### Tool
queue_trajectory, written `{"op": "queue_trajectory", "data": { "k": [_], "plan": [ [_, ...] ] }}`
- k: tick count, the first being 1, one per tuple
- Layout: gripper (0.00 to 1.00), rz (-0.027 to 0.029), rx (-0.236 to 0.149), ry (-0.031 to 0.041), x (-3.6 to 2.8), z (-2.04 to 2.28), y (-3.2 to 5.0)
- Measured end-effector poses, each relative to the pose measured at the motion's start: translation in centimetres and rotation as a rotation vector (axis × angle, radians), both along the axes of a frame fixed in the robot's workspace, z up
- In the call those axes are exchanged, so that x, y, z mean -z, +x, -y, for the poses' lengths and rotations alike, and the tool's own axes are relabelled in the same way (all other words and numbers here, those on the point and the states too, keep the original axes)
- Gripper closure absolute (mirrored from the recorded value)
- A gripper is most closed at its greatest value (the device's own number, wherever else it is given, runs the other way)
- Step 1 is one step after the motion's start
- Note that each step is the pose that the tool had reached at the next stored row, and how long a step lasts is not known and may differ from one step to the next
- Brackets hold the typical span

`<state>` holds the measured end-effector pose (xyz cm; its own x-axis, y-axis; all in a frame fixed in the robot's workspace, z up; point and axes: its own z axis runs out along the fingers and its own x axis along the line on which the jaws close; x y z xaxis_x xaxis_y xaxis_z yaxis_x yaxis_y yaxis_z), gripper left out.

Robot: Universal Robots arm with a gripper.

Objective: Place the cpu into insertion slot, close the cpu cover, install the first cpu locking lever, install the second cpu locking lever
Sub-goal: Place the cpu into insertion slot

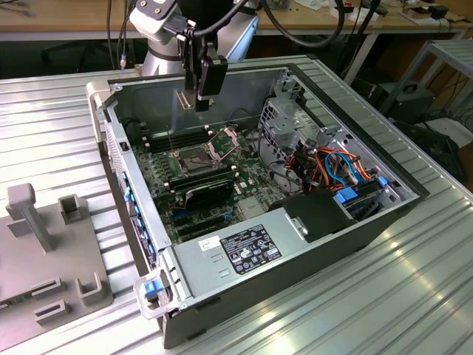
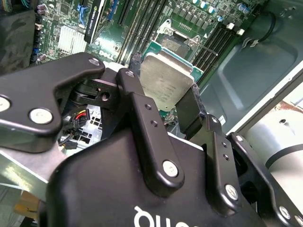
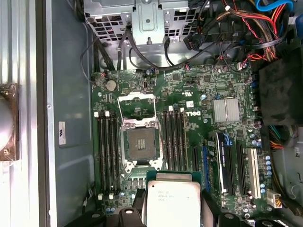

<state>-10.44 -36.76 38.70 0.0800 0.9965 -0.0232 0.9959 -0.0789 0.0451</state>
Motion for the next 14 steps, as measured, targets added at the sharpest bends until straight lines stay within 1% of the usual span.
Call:
{"op": "queue_trajectory", "data": {
  "k": [11,14],
  "plan": [
    [0.45,0.0,0.0,0.0,0.0,0.0,0.0],
    [0.45,0.0,0.008,0.0,0.01,0.0,0.0]
  ]
}}
